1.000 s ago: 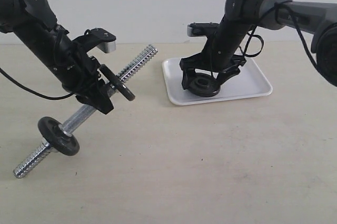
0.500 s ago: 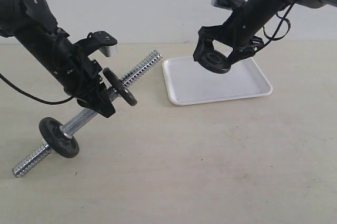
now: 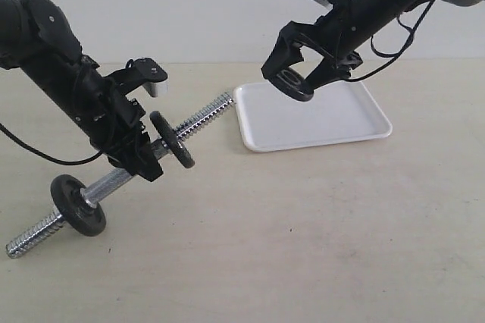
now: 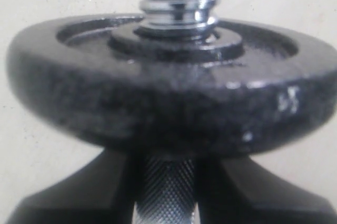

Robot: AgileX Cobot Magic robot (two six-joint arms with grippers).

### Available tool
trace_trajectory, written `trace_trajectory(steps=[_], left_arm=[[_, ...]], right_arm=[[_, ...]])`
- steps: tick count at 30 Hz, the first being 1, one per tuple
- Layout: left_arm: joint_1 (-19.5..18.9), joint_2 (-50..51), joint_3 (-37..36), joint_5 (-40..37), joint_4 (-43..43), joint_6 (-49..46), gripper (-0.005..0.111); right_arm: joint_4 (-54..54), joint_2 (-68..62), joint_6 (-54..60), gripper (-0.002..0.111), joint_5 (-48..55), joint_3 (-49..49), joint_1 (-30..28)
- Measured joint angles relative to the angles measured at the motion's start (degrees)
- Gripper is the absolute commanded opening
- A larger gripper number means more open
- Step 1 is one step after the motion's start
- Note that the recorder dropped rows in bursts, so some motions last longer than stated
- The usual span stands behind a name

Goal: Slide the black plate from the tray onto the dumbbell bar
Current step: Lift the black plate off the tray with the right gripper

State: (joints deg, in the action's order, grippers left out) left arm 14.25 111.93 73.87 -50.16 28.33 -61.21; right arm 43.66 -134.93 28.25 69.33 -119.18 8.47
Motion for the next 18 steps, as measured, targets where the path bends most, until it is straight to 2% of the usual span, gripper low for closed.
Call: trace_trajectory(steps=[5,10,18], left_arm=[[0.0,0.0,-0.1,0.3,0.0,-0.3,0.004],[0.0,0.0,-0.1,1.3,0.0,-0.3,0.004],[0.0,-0.1,-0.1,4.2,0.3,-0.3,0.004]], right_arm=[[3.4,0.0,1.8,0.0,0.5,0.0,0.0],[11.4,0.0,3.9,0.0,0.5,0.0,-0.1],[15.9,0.0,4.3,0.0,0.4,0.0,-0.1]])
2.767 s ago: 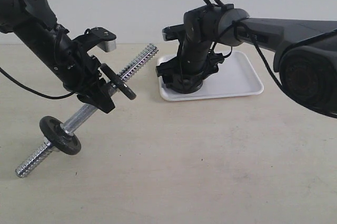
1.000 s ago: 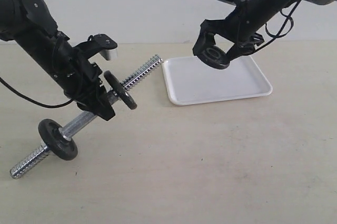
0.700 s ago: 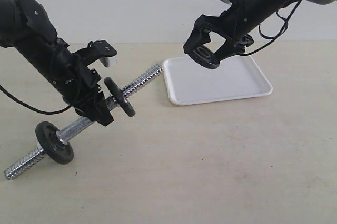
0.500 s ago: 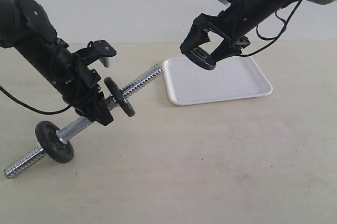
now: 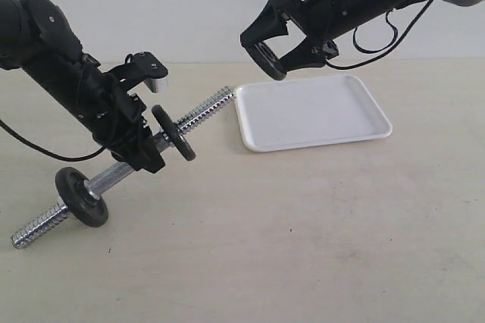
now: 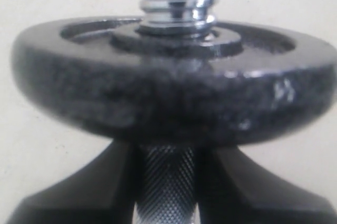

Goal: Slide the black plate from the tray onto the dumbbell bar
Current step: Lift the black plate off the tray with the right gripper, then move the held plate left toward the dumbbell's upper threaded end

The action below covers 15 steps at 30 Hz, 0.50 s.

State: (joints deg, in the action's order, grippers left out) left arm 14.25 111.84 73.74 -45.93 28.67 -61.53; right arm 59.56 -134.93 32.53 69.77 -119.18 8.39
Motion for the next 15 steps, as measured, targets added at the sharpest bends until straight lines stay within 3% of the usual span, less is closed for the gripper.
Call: trace_trajectory(steps=[15], left_arm=[[0.0,0.0,0.0,1.8,0.3,-0.2,0.004]], right_arm=[[-3.8,0.2,0.6,0.0,0.2,0.0,5.8]])
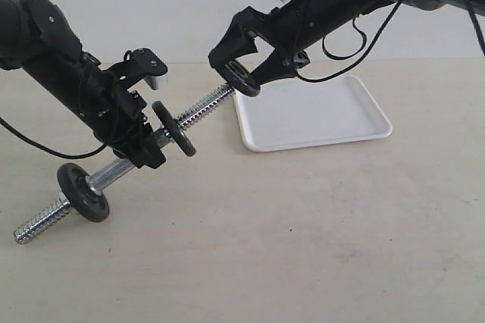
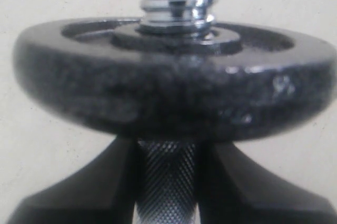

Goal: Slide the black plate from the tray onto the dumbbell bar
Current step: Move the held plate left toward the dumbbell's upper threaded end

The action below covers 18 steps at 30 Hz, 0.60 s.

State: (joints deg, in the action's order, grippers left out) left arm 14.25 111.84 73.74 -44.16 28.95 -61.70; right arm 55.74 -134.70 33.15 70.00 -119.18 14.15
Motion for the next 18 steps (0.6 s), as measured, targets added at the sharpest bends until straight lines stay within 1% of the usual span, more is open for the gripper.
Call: trace_trajectory(steps=[5,10,18], left_arm=[[0.0,0.0,0.0,0.0,0.0,0.0,0.004],[0.0,0.0,0.0,0.0,0.0,0.0,0.004],[0.0,0.0,0.0,0.0,0.0,0.0,0.004]], right_arm=[[-6.8,2.3,-1.3,0.0,-0.2,0.1,-0.4],[-7.3,4.6,-2.1,0.0,-0.1,0.1,-1.1],[-4.6,5.4,-3.2,0.0,0.0,0.2,-2.8]])
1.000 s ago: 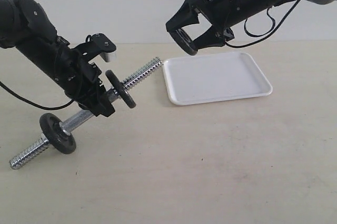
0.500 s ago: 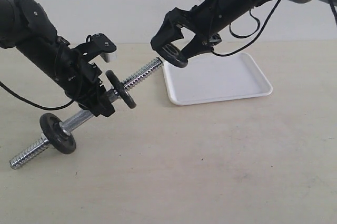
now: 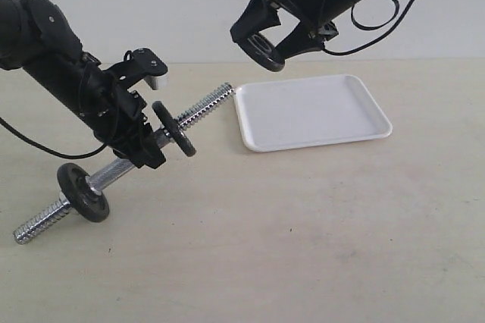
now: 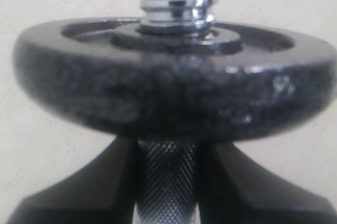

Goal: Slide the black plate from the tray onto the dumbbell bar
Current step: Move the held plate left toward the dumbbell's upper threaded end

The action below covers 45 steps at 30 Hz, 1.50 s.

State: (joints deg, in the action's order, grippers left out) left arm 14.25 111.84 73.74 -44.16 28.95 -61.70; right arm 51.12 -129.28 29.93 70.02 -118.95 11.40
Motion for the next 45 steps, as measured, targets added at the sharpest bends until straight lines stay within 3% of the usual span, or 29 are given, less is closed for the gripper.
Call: trace_trajectory(steps=[17,25,36,45], left_arm=[[0.0,0.0,0.0,0.0,0.0,0.0,0.004],[0.0,0.0,0.0,0.0,0.0,0.0,0.004],[0.0,0.0,0.0,-0.2,0.0,-0.2,0.004],[0.0,0.0,0.0,-0.2,0.0,-0.3,0.004]], right_arm=[[0.2,7.2,9.2,0.0,-0.2,13.3,-2.8],[6.1,8.1,16.8,0.0,-0.3,20.6,-2.8],[15.3,8.1,20.3,0.0,-0.8,21.6,-3.6],[16.4,8.1,21.0,0.0,-0.9,21.9,-3.9]])
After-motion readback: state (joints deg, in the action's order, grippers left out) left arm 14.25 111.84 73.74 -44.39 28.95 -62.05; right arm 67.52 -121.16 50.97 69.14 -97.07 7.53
